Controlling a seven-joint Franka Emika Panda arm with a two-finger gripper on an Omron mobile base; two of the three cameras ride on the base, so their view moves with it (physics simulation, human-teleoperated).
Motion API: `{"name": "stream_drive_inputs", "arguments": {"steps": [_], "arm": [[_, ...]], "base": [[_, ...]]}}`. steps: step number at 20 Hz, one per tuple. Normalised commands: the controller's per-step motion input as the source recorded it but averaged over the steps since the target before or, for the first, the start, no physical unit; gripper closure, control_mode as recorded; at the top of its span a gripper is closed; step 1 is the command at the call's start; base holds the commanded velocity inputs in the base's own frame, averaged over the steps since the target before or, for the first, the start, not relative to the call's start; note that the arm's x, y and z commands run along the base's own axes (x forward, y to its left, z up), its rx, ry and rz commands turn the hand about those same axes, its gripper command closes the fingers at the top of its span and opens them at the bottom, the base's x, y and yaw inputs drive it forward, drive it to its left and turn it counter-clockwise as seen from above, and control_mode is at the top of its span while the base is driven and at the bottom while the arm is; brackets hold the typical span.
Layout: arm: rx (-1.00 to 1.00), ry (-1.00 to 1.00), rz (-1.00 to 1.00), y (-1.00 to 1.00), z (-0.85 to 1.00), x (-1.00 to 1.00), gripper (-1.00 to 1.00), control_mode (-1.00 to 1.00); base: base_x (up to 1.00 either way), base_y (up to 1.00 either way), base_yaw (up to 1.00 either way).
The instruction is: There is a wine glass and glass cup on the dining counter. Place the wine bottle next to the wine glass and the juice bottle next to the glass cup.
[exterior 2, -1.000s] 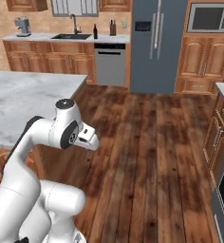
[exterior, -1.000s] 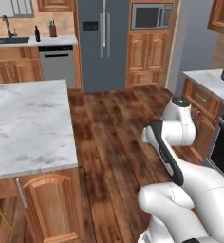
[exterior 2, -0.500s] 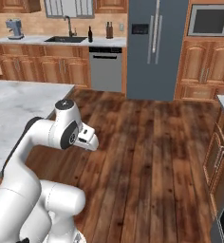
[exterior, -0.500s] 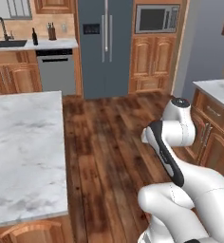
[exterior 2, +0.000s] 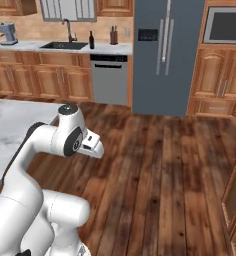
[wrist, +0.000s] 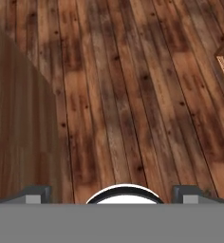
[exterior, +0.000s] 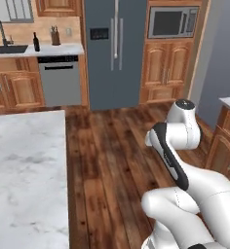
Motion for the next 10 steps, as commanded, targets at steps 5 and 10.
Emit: {"name": "stream_drive_inputs", "arguments": {"steps": [5,10], "arm": [[0.00,0.00,0.00,0.00,0.00,0.00,-1.00,1.00],[0.00,0.00,0.00,0.00,0.00,0.00,-1.00,1.00]], "base": [[0.94,-0.14,0.04],[0.94,-0.11,0.07]]}}
